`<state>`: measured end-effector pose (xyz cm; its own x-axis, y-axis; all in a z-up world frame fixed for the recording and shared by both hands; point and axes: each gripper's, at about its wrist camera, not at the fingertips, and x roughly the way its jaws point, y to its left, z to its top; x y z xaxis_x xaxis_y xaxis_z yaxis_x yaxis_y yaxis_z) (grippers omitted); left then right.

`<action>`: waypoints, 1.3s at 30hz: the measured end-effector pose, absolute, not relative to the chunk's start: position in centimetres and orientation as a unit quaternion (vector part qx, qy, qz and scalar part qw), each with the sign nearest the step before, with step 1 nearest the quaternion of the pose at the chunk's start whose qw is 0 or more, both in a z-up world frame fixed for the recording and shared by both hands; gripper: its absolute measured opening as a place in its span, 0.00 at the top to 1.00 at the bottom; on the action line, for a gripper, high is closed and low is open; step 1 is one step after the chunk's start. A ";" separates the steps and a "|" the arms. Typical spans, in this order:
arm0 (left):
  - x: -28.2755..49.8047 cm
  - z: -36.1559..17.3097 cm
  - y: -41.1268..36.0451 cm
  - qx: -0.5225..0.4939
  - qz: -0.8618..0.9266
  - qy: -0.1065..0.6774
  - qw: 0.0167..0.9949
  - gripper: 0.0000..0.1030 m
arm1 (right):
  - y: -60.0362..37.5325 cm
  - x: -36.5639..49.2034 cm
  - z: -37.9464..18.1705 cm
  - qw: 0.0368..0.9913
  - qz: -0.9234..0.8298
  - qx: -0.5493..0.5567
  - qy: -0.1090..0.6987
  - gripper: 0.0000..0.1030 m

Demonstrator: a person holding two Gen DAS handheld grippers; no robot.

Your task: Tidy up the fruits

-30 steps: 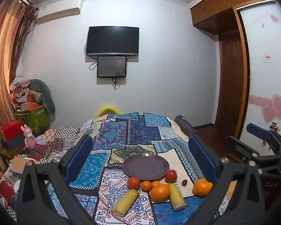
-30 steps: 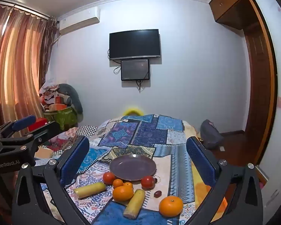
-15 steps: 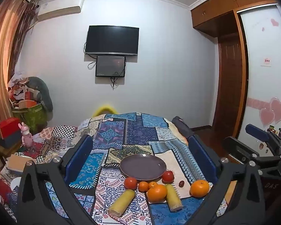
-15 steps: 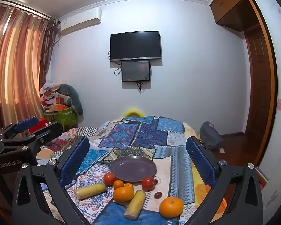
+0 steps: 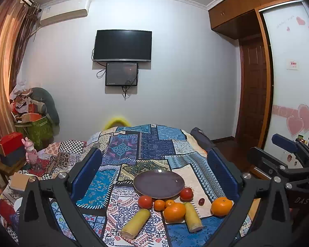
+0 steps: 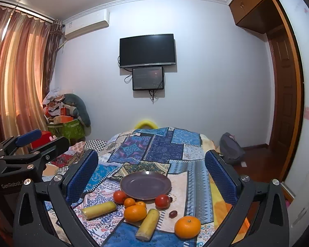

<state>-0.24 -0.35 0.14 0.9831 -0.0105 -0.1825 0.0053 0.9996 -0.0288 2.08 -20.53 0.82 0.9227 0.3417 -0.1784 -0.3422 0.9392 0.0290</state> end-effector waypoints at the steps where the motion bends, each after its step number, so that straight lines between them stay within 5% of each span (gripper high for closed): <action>1: -0.2 0.2 -0.3 -0.015 -0.005 0.092 0.996 0.00 | -20.5 2.1 0.8 0.980 0.176 -0.001 0.093 0.00; 39: 0.0 0.1 -0.1 -0.016 -0.004 0.094 0.995 0.00 | -20.5 2.1 0.7 0.980 0.176 0.003 0.094 0.00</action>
